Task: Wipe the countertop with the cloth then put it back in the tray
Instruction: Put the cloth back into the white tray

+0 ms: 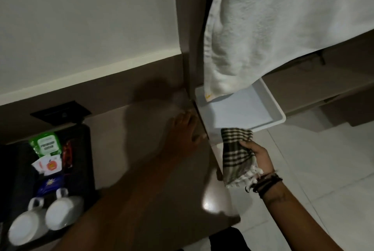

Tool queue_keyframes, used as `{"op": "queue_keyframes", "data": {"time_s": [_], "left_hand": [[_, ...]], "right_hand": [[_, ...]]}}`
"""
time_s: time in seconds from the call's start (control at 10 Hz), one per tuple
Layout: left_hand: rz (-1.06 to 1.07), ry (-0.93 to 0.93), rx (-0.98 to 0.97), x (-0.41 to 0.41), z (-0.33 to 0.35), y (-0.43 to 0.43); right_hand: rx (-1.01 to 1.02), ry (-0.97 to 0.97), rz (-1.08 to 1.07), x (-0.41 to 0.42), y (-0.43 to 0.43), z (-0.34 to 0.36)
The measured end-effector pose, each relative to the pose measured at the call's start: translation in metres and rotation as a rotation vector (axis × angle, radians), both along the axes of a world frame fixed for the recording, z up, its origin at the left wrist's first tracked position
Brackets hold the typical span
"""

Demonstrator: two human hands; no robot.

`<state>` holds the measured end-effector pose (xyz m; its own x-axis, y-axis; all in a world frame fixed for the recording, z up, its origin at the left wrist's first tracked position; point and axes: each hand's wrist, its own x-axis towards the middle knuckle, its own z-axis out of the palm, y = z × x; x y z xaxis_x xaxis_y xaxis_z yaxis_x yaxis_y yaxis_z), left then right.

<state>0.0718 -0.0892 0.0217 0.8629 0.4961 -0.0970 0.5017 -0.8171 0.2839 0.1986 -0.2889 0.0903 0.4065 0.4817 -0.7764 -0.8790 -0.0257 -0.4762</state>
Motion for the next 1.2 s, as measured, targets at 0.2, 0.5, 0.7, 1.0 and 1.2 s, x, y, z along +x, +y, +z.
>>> {"op": "queue_keyframes", "data": {"time_s": [0.2,0.5,0.7,1.0,1.2], "left_hand": [[0.071,-0.042,0.098,0.009,-0.021,-0.003],[0.097,-0.044,0.039,0.007,-0.022,0.0],[0.092,-0.049,0.052,0.009,-0.021,0.001],[0.076,-0.147,0.155,0.007,-0.032,-0.002],[0.092,-0.071,0.117,0.01,-0.024,0.0]], "right_hand": [[-0.159,-0.351,0.352,0.101,0.08,-0.026],[-0.252,-0.561,0.698,0.135,0.16,-0.079],[-0.522,-0.966,0.97,0.137,0.154,-0.088],[-0.563,-0.966,0.935,0.133,0.145,-0.091],[-0.586,-1.151,0.893,0.119,0.132,-0.076]]}}
